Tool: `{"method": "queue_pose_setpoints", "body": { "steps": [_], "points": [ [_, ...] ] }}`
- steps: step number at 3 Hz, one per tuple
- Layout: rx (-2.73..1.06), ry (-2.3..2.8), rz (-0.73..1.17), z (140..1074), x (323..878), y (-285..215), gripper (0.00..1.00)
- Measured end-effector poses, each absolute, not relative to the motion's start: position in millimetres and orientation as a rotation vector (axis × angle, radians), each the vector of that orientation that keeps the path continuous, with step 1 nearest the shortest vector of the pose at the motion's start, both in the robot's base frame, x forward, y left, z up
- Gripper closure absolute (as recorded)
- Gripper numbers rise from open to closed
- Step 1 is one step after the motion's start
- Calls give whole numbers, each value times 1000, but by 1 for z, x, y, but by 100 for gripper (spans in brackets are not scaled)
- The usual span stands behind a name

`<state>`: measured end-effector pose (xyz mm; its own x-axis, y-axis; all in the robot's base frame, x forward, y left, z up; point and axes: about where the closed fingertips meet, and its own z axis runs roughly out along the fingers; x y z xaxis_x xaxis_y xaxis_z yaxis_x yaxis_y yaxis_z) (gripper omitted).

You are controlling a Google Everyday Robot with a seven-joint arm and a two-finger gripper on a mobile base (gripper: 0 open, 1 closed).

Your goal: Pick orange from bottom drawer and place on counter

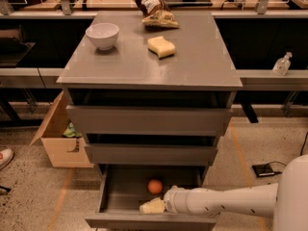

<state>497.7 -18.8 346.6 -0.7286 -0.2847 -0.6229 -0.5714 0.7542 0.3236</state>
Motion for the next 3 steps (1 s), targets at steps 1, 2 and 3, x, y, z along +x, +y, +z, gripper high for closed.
{"method": "queue_pose_setpoints", "body": {
  "steps": [1, 2, 3],
  "points": [
    [-642, 2396, 687, 347, 498, -19, 0],
    [-656, 2376, 699, 335, 505, -18, 0],
    [-679, 2343, 686, 318, 521, -17, 0]
  ]
}}
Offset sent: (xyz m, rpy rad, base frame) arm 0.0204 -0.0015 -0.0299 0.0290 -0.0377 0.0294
